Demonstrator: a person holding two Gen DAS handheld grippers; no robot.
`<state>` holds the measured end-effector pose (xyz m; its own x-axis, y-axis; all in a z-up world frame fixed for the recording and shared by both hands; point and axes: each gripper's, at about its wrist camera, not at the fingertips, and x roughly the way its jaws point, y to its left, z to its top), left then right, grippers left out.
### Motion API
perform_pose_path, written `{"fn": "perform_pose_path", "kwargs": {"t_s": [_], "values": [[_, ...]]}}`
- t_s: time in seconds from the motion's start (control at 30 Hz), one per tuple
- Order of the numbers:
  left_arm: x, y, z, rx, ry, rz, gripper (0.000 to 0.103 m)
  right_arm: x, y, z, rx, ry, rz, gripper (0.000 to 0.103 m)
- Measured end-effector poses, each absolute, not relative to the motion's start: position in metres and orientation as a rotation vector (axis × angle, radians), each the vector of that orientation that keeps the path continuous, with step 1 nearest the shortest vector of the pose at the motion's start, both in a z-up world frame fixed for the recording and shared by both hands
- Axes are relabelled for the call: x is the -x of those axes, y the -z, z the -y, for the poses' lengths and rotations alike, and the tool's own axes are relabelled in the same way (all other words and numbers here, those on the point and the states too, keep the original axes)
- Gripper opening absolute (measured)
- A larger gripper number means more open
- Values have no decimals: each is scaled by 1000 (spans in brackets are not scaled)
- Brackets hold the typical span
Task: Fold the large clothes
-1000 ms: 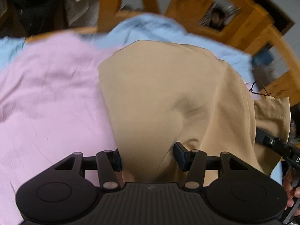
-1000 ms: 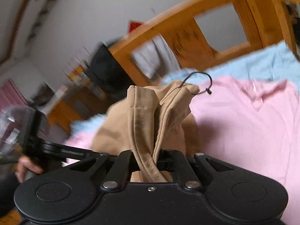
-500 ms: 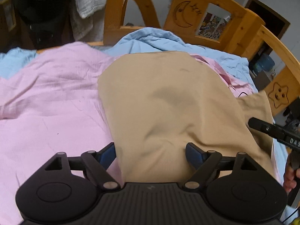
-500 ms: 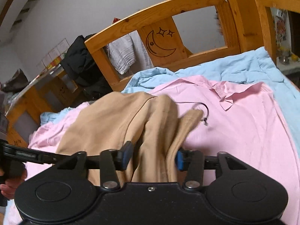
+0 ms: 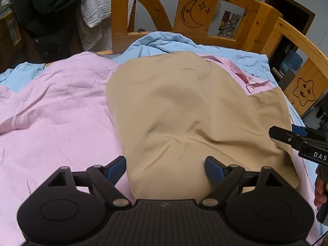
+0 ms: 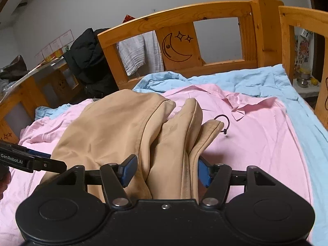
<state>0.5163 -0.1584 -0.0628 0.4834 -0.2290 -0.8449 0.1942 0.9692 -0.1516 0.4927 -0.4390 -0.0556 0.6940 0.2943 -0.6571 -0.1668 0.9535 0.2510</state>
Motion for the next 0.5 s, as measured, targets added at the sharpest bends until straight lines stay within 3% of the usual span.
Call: {"fn": "perform_pose_path", "kwargs": {"t_s": [0.2, 0.5], "values": [[-512, 61, 158, 58, 242, -1036, 91, -491, 51, 439, -169, -253, -758, 67], [-460, 37, 157, 74, 199, -940, 100, -467, 30, 432, -118, -252, -729, 83]]}}
